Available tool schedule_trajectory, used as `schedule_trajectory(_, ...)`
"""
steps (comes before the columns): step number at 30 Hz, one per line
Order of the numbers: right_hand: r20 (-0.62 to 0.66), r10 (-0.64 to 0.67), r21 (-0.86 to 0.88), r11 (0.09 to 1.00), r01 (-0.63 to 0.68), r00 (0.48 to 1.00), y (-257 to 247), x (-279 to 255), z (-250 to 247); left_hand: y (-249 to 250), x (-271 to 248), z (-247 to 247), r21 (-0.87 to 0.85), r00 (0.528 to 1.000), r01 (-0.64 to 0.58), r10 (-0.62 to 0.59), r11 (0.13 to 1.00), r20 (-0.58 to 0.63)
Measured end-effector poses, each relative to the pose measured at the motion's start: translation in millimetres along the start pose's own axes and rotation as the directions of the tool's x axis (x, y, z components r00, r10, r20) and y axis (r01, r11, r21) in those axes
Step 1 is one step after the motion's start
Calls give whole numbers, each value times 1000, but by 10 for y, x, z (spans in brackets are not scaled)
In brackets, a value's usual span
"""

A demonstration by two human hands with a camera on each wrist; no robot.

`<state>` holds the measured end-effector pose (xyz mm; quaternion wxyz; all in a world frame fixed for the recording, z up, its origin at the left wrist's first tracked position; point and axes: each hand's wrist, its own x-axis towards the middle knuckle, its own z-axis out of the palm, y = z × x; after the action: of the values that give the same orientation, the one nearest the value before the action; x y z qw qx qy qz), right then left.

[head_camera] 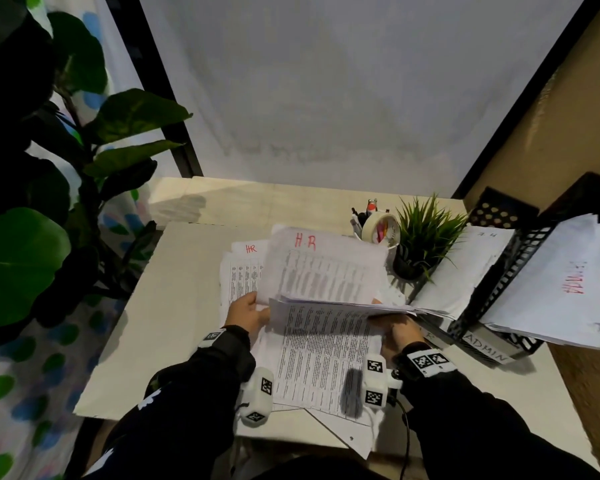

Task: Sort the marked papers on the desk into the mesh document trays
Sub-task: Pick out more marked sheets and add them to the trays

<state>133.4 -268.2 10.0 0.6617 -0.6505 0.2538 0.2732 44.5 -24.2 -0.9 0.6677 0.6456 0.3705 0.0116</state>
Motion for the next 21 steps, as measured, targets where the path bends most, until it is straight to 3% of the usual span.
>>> schedule_trajectory(3,0,4,99,995,-4,1000,67,109,-53,101,-148,82,122,983,41,-62,992,174)
schedule_trajectory(5,5,45,155,987,-45,999,46,53,-104,69,-179,95,195,978,34,-73,980,194)
schedule_trajectory(7,-32,118,299,949,-103,992,46,63,-138,-9,-136,48,254,991,11,-43,967,124)
schedule_trajectory(9,-156,142,308,947,-88,977,4,128,-131,-99,-16,-59,401,997,36,-4,915,-80)
schedule_trajectory(10,-167,192,382,917,-116,967,16,88,-160,-118,17,-129,489,980,94,6,867,-200)
schedule_trajectory(11,-247,147,126,985,-119,958,-31,-30,-164,-138,30,-203,539,949,186,-8,822,-316)
schedule_trajectory(12,-226,51,-15,998,-56,973,-18,-15,-179,-174,45,-272,549,913,293,-58,783,-404)
schedule_trajectory(13,-115,120,205,974,-95,986,5,23,-186,-223,60,-327,520,889,367,-126,771,-440)
schedule_trajectory(14,10,139,312,940,-135,990,57,31,-195,-234,55,-364,462,878,395,-178,794,-444)
schedule_trajectory(15,67,50,237,969,-64,997,105,35,-192,-262,65,-391,401,878,387,-200,830,-434)
schedule_trajectory(17,40,7,221,975,-16,999,164,105,-163,-309,75,-436,381,896,340,-174,860,-408)
schedule_trajectory(21,88,-62,-21,998,64,994,127,146,-147,-317,72,-590,514,930,229,-30,827,-366)
